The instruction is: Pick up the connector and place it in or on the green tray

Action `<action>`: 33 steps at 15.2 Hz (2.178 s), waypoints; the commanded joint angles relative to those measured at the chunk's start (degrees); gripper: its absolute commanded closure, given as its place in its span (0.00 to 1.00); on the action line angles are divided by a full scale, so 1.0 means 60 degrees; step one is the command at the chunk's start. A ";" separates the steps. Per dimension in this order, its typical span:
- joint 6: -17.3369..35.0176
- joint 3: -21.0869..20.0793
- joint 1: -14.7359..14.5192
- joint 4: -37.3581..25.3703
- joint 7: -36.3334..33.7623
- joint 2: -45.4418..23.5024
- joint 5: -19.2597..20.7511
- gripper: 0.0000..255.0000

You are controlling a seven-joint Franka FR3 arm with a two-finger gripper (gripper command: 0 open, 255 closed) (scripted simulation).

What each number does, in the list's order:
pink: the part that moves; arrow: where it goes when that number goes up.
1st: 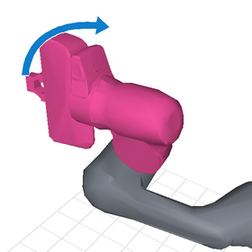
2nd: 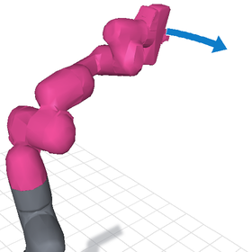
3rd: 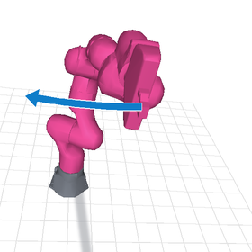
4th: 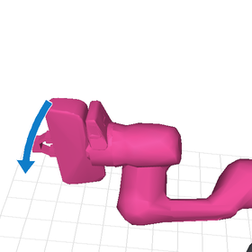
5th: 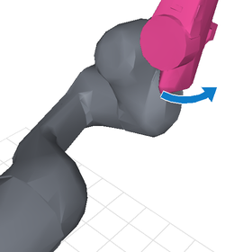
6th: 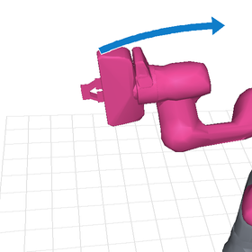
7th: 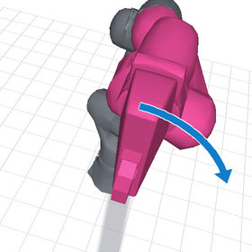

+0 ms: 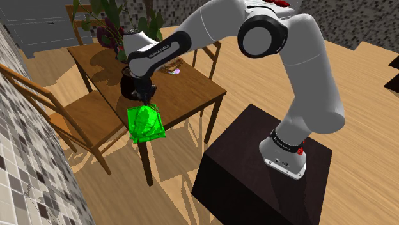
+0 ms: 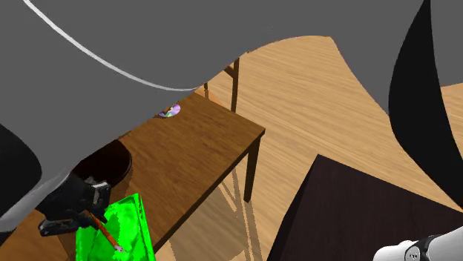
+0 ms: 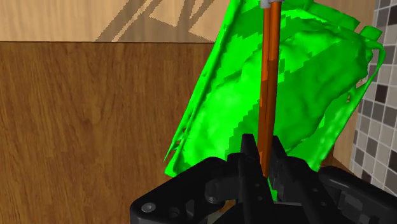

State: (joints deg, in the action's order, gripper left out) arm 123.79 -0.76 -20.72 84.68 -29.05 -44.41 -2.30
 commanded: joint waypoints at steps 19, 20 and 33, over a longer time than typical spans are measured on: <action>0.0497 -0.0080 -0.0464 -0.1329 -0.0508 -0.1804 0.0030 1.00; 0.0496 -0.0080 -0.0464 -0.1330 -0.0508 -0.1804 0.0030 1.00; -0.0237 -0.0075 -0.0433 -0.1333 -0.0510 -0.1075 0.0035 0.00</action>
State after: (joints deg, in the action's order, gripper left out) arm 123.61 -1.21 -23.30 77.14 -32.05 -51.60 -2.11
